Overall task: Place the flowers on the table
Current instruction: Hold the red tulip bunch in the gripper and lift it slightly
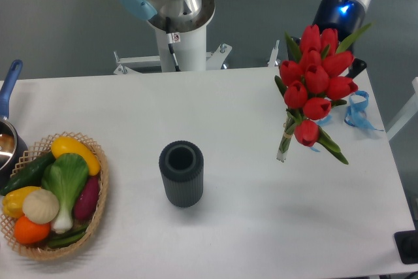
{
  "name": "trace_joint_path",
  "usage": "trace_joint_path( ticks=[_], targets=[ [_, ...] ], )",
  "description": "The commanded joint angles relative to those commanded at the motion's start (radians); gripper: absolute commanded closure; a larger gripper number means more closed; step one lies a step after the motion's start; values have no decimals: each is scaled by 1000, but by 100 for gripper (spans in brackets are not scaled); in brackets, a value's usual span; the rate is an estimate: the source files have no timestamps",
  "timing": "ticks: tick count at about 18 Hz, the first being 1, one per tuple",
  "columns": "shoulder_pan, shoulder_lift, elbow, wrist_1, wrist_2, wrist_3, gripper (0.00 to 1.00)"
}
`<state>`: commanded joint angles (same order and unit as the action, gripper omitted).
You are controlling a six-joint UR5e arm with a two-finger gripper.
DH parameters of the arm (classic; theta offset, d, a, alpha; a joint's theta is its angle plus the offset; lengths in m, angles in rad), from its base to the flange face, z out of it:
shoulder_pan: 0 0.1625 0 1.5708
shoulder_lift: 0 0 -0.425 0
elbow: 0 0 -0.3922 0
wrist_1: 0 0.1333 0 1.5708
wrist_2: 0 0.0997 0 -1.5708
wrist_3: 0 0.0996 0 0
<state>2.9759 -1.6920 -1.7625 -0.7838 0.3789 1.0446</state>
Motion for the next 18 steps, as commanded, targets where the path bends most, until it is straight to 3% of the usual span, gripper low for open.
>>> trace_joint_path(
  ticks=[13, 18],
  targets=[
    [15, 9, -6, 8, 21, 34, 65],
    [6, 40, -28, 5, 187, 103, 65]
  ],
)
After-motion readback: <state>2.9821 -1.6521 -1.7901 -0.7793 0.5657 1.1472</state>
